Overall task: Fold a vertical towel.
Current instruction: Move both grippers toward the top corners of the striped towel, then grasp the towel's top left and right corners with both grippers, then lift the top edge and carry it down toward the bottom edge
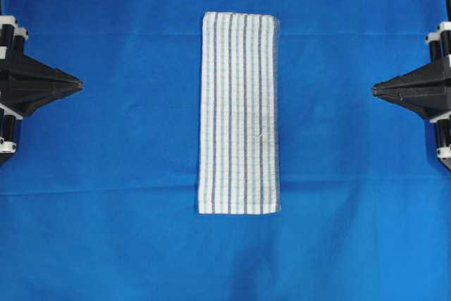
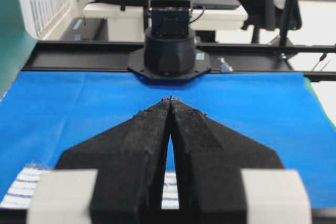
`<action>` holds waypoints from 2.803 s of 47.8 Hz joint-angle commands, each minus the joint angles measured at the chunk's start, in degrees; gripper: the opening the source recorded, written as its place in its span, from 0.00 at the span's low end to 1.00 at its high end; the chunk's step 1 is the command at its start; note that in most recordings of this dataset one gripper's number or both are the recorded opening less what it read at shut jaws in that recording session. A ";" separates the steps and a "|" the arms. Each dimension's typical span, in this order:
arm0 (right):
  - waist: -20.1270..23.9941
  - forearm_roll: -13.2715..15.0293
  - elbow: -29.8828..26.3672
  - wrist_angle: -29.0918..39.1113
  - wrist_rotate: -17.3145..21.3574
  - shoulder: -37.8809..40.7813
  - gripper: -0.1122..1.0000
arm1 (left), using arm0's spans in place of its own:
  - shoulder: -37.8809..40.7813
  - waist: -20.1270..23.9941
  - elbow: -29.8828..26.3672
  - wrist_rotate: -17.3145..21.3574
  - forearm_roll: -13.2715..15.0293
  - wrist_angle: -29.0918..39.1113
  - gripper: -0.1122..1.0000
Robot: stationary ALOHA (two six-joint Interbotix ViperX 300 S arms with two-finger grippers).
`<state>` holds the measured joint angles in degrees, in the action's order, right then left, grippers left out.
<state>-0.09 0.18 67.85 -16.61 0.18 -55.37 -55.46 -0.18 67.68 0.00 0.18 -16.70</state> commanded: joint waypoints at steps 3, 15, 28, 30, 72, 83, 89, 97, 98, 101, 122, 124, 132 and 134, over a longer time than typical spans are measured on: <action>-1.93 -0.44 -2.64 0.00 0.00 1.23 0.10 | 2.72 1.67 -2.81 -0.53 1.32 -0.62 0.10; -11.78 -0.53 -6.33 3.16 1.23 8.09 0.10 | 12.04 7.91 -5.89 -0.70 1.32 -1.49 0.10; -22.15 -0.44 -9.58 5.54 1.41 22.76 0.11 | 25.58 14.94 -9.93 -0.88 1.32 -3.43 0.11; -23.29 -0.35 -10.37 5.71 1.41 25.22 0.11 | 28.48 16.17 -10.90 -0.88 1.41 -4.22 0.11; -32.78 1.93 -24.70 3.08 0.97 64.60 0.62 | 74.18 28.48 -30.15 -0.79 1.41 -10.81 0.83; -33.22 1.85 -25.58 2.99 0.97 65.65 0.62 | 76.64 29.36 -31.03 -0.79 1.41 -10.81 0.81; -33.22 1.85 -26.10 3.43 0.97 66.36 0.60 | 76.64 29.00 -31.03 -0.79 1.32 -10.63 0.76; -32.61 1.93 -26.02 4.75 1.05 66.88 0.35 | 76.73 28.21 -30.94 -0.70 1.32 -10.46 0.57; -32.52 1.93 -26.02 4.75 1.05 66.88 0.30 | 76.73 28.13 -30.94 -0.62 1.41 -10.55 0.53; -32.26 1.93 -25.84 4.75 1.05 66.88 0.16 | 76.73 27.86 -31.03 -0.35 1.32 -10.55 0.41; -32.78 1.93 -27.16 4.75 1.32 64.86 0.15 | 74.44 27.60 -30.59 -0.18 1.41 -9.67 0.17; -32.96 1.93 -27.07 4.83 1.32 63.98 0.15 | 73.39 27.69 -30.76 -0.09 1.41 -9.32 0.17; -35.07 2.11 -27.33 5.10 0.88 60.64 0.15 | 70.22 28.92 -31.46 0.62 1.32 -8.96 0.17; -35.77 2.20 -27.51 5.10 0.79 60.29 0.15 | 69.96 29.53 -31.73 0.79 1.41 -8.96 0.17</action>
<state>-34.45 2.20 41.57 -11.34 1.14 7.29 17.23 28.21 37.09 0.62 1.41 -25.40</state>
